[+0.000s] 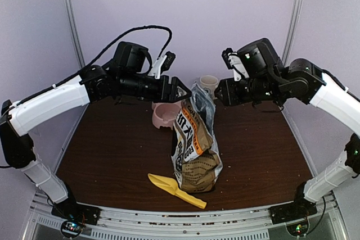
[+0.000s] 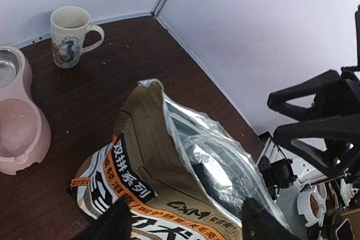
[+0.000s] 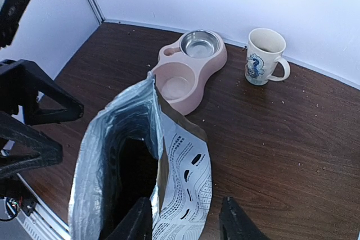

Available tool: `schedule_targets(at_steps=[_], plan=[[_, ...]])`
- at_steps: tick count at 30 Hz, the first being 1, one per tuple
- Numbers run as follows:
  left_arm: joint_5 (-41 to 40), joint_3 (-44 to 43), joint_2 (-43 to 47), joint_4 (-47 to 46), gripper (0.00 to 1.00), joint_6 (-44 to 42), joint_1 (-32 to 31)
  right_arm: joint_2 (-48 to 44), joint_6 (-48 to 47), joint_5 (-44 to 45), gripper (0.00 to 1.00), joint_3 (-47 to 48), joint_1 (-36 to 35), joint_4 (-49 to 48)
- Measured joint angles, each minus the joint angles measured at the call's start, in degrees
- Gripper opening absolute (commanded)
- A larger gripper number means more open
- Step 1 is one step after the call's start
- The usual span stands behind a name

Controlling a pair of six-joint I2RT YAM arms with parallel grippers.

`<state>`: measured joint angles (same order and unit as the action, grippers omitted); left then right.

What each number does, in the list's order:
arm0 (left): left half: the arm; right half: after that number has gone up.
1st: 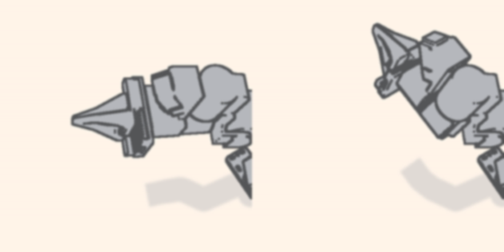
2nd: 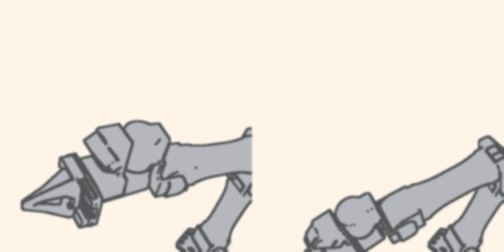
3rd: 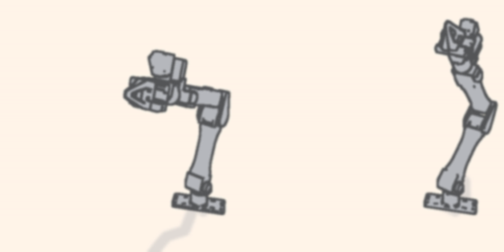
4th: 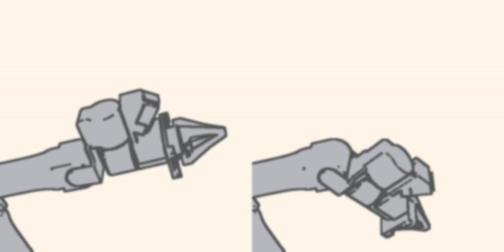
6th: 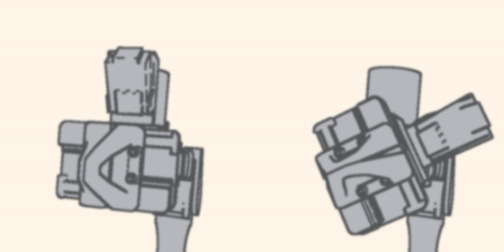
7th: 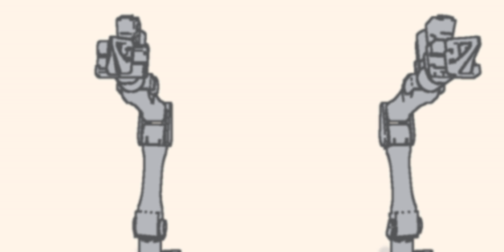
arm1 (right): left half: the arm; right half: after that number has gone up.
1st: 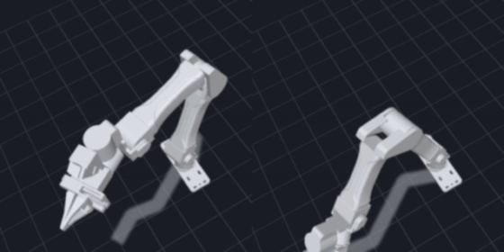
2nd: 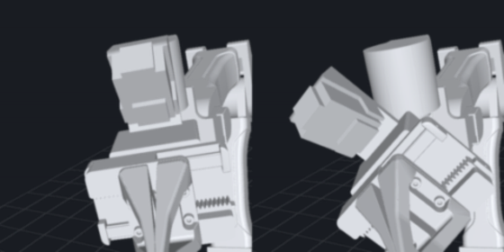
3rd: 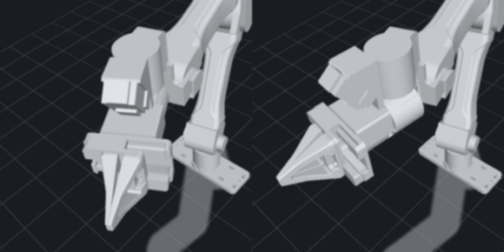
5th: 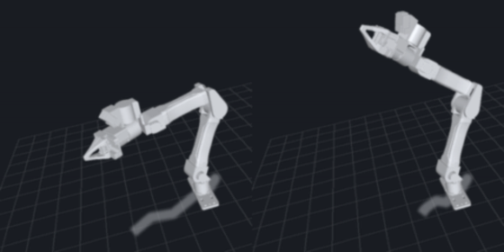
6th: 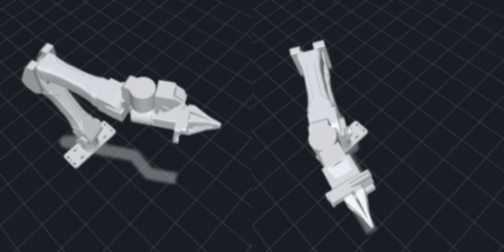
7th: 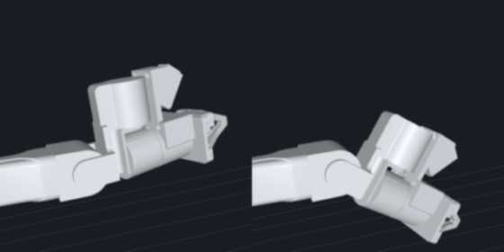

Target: Serve the pet food

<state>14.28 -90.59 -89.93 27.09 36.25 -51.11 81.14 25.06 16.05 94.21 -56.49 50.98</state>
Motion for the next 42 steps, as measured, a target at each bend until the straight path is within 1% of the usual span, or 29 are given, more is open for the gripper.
schedule_targets(at_steps=[6, 11, 12, 13, 14, 16, 19, 23, 26, 27, 29, 30, 31, 33, 34, 39, 42], plan=[[0.5, 0.0, -0.1, -0.4, 0.86, 0.9, -1.4, -1.7, 0.0, -0.3, 0.54, 0.0, 0.0, -0.3], [1.2, -0.1, -0.7, -0.5, 0.88, 1.7, -2.6, -0.6, 0.3, -1.3, 0.57, -0.1, 0.0, -0.3], [1.3, -0.1, -0.8, -0.5, 0.88, 1.8, -2.7, -0.3, 0.3, -1.6, 0.56, -0.1, 0.0, -0.3], [1.4, -0.1, -1.1, -0.5, 0.86, 1.9, -2.8, -0.1, 0.4, -1.8, 0.51, -0.1, 0.0, -0.3], [1.6, -0.1, -1.3, -0.5, 0.84, 2.0, -3.0, 0.2, 0.4, -2.0, 0.44, -0.3, 0.0, -0.5], [1.9, -0.1, -1.8, -0.5, 0.78, 2.4, -3.0, 0.7, 0.6, -2.4, 0.37, -0.6, -0.2, -0.7], [2.3, -0.1, -2.5, -0.5, 0.66, 3.0, -3.1, 1.7, 0.6, -2.8, 0.36, -0.9, -0.4, -0.9], [2.5, 0.1, -3.1, -0.7, 0.57, 3.5, -3.1, 2.9, 0.6, -3.1, 0.36, -1.1, -0.8, -1.1], [2.6, 0.2, -3.3, -1.3, 0.47, 3.8, -3.1, 3.7, 0.6, -3.3, 0.31, -1.2, -0.9, -1.3], [2.7, 0.2, -3.5, -1.5, 0.41, 4.1, -3.1, 3.9, 0.6, -3.3, 0.29, -1.2, -0.9, -1.4], [2.8, 0.2, -3.8, -1.9, 0.3, 4.2, -3.1, 4.3, 0.6, -3.4, 0.23, -1.2, -1.0, -1.6], [2.9, 0.2, -3.9, -1.9, 0.26, 4.4, -3.1, 4.5, 0.6, -3.4, 0.18, -1.2, -1.0, -1.6], [3.1, 0.2, -4.1, -2.1, 0.2, 4.2, -3.1, 4.7, 0.6, -3.3, 0.14, -1.2, -1.0, -1.6], [3.4, 0.2, -4.6, -2.4, 0.05, 4.5, -3.1, 4.8, 0.8, -3.2, 0.04, -1.3, -1.0, -1.7], [3.5, 0.2, -4.9, -2.6, 0.0, 4.7, -3.1, 4.9, 0.5, -3.0, 0.0, -1.3, -1.0, -1.6], [2.8, -0.2, -5.1, -2.3, 0.0, 4.3, -3.3, 5.0, 1.9, -0.1, 0.0, -1.5, -1.1, -0.5], [0.8, -3.9, -5.4, 2.3, 0.0, 3.0, -3.3, 5.0, 2.3, 2.4, 0.0, -1.2, -1.0, 1.2]])
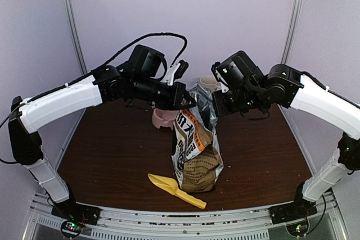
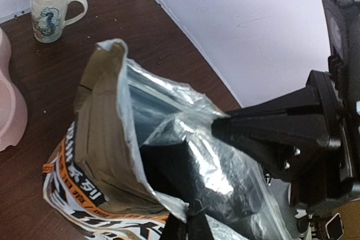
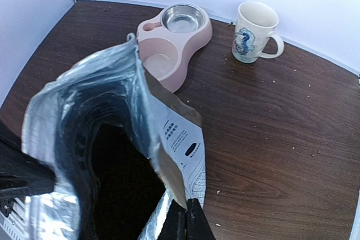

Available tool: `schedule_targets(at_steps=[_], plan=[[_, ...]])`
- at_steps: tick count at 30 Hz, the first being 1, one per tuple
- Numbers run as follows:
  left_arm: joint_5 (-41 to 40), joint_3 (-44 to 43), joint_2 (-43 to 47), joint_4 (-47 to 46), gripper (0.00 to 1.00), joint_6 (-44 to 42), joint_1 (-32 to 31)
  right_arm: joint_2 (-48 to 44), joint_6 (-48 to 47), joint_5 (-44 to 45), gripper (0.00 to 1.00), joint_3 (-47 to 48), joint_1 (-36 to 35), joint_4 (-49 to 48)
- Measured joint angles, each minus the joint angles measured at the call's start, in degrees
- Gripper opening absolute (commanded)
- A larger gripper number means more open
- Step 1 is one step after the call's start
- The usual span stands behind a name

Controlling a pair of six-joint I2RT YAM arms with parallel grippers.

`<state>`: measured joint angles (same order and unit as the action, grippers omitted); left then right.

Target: Serve the pet food

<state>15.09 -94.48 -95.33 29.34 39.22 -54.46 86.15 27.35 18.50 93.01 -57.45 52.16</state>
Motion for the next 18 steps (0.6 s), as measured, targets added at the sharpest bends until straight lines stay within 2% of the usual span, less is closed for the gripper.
schedule_targets(at_steps=[7, 13, 16, 17, 18], plan=[[-6.3, -13.9, -3.4, 16.5, 0.0, -5.5, -0.3, -0.3, -0.1, 5.2, 0.0, 2.6, 2.2, 6.1], [-9.9, -16.8, -5.0, 20.5, 0.0, -8.0, -0.4, -1.4, 0.0, 5.8, 0.0, 2.1, 2.9, 7.0], [-9.9, -16.1, -5.2, 19.3, 0.09, -8.1, -0.3, -2.1, 0.3, 6.2, 0.0, 0.7, 3.1, 6.2], [-9.8, -15.3, -5.1, 18.0, 0.16, -8.0, -0.3, -2.3, 0.5, 6.3, 0.0, 0.2, 3.2, 5.9], [-9.7, -14.3, -5.0, 16.4, 0.26, -8.0, -0.3, -2.4, 0.5, 6.4, 0.0, -0.1, 3.3, 5.7]])
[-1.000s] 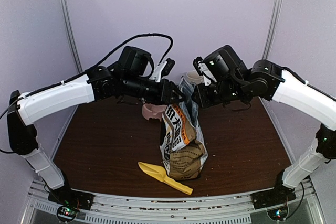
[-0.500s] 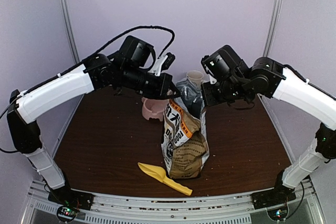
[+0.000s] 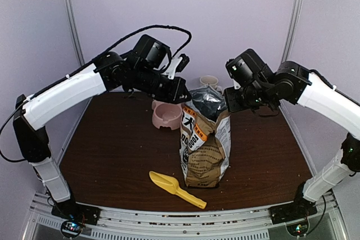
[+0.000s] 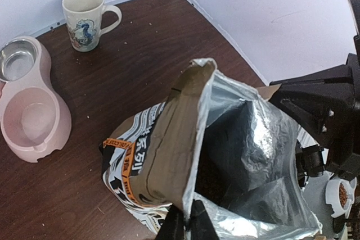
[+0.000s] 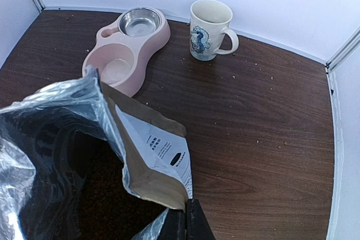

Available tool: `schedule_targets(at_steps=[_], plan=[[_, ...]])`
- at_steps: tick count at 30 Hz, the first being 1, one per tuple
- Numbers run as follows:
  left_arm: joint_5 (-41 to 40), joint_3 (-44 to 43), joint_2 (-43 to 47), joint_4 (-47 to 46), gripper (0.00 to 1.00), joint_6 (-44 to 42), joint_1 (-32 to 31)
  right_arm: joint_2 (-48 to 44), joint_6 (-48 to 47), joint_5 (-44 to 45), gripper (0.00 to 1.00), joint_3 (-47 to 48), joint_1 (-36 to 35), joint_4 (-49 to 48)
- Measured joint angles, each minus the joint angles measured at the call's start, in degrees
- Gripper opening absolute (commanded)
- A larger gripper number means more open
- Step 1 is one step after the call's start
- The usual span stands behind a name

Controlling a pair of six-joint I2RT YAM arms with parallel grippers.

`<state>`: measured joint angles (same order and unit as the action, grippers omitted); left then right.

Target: Serve the pet food

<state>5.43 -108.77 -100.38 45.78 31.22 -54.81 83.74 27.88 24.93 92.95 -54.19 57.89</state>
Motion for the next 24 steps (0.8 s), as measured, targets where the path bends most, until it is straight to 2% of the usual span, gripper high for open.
schedule_targets(at_steps=[2, 4, 7, 10, 12, 16, 18, 21, 24], plan=[[0.3, 2.4, 0.4, -3.4, 0.48, 0.1, 0.0, -0.3, 0.3, 0.4, 0.01, -0.5, 0.2, -0.2], [0.4, 5.7, 1.6, -7.0, 0.65, 0.1, 0.0, -0.7, 0.4, 0.5, 0.14, -0.7, 0.2, -0.2], [-0.2, 13.3, 5.7, -13.0, 0.82, 0.5, 0.1, -2.0, -0.8, 0.3, 0.4, -0.9, 0.3, -0.9], [-1.6, 23.4, 13.2, -19.3, 0.88, 0.6, 0.1, -5.2, -2.6, -0.5, 0.6, -1.5, 0.8, -2.8], [-2.6, 29.1, 18.4, -22.0, 0.9, 0.7, 0.2, -8.5, -4.4, -1.6, 0.69, -2.3, 0.9, -4.3], [-3.0, 39.5, 27.8, -27.2, 0.9, 2.7, 2.7, -14.4, -5.7, -4.3, 0.77, -4.8, 0.9, -8.3], [-2.6, 44.7, 30.2, -29.0, 0.88, 5.4, 6.7, -16.6, -5.6, -5.4, 0.79, -7.0, 0.9, -10.2], [-2.6, 48.6, 29.3, -28.9, 0.85, 8.6, 12.1, -18.0, -4.9, -6.1, 0.83, -10.6, 0.9, -12.3], [-2.9, 47.9, 23.8, -26.6, 0.84, 10.7, 16.6, -17.9, -3.6, -5.8, 0.86, -13.6, 0.9, -13.3]])
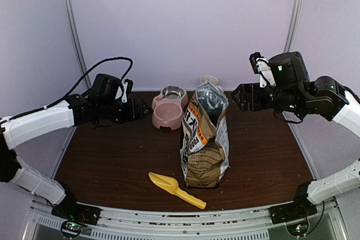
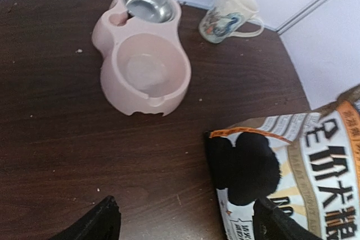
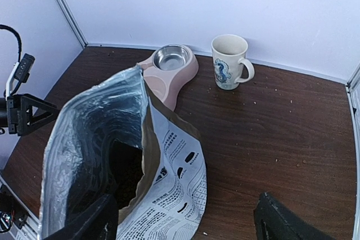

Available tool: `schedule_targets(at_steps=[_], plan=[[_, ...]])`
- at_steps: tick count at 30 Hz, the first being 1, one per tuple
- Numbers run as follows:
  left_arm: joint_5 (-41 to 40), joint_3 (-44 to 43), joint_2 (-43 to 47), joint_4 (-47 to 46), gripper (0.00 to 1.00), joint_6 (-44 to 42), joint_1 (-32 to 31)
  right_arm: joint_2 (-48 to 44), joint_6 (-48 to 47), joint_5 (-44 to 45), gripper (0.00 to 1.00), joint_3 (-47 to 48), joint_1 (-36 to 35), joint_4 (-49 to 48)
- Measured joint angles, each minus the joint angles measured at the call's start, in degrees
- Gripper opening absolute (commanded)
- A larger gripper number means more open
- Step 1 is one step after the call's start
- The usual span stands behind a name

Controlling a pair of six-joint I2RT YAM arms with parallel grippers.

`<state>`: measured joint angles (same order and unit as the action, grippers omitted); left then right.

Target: Serve the pet food

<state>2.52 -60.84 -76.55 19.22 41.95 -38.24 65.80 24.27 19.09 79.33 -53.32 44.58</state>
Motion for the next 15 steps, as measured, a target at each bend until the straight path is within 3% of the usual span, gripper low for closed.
schedule_targets(at_steps=[7, 15], plan=[[-3.0, -6.6, -12.5, 2.1, 0.8, 2.6, 1.1, -1.3, 3.0, 1.1, 0.89, -3.8, 0.0, -1.2], [-7.6, -11.3, -25.4, -1.7, 0.75, 8.6, 1.1, -5.6, 4.6, 1.3, 0.89, -6.5, 0.0, -2.5]])
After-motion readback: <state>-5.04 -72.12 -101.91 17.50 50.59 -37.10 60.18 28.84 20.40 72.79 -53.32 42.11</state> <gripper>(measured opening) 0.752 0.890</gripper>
